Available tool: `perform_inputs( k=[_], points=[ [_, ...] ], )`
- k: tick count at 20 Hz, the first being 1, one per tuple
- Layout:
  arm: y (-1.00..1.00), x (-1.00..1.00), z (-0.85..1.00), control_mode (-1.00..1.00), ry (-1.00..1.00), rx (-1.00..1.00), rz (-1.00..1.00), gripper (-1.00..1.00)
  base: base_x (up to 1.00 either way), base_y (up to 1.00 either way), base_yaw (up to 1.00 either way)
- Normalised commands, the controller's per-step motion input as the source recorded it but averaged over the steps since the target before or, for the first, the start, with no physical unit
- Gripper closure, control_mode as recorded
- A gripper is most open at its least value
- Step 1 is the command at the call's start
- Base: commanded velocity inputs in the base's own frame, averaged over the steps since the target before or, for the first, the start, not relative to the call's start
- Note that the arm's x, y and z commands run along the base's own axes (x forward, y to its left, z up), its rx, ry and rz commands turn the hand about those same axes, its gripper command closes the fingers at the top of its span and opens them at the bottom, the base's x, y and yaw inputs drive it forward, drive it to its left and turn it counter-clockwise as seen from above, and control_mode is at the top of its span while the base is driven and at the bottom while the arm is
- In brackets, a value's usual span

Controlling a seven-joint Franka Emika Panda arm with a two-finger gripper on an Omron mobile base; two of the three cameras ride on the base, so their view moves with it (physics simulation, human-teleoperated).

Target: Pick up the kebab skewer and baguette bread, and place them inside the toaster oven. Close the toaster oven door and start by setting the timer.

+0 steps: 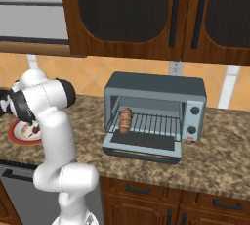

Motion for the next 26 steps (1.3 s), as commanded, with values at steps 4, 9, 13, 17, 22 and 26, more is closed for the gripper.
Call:
perform_inputs(
  k=[4, 9, 13, 17, 22, 26],
  points=[
    [-0.51, -0.47, 0.0, -1.0, 0.0, 0.0, -0.1, -1.0, 0.0, 0.0, 0.0],
    [-0.05, -0.13, -0.11, -1.0, 0.0, 0.0, -0.1, -1.0, 0.0, 0.0, 0.0],
    [0.0, 0.0, -0.05, -1.0, -0.01, 0.0, -0.06, -1.0, 0.0, 0.0, 0.0],
    [0.0, 0.04, -0.19, -1.0, -0.01, 0.0, -0.02, -1.0, 0.0, 0.0, 0.0],
    [0.01, 0.02, -0.24, -1.0, -0.04, 0.0, 0.0, -1.0, 0.0, 0.0, 0.0],
    [0.02, 0.07, -0.25, -1.0, -0.03, 0.0, 0.0, 1.0, 0.0, 0.0, 0.0]
  ],
)
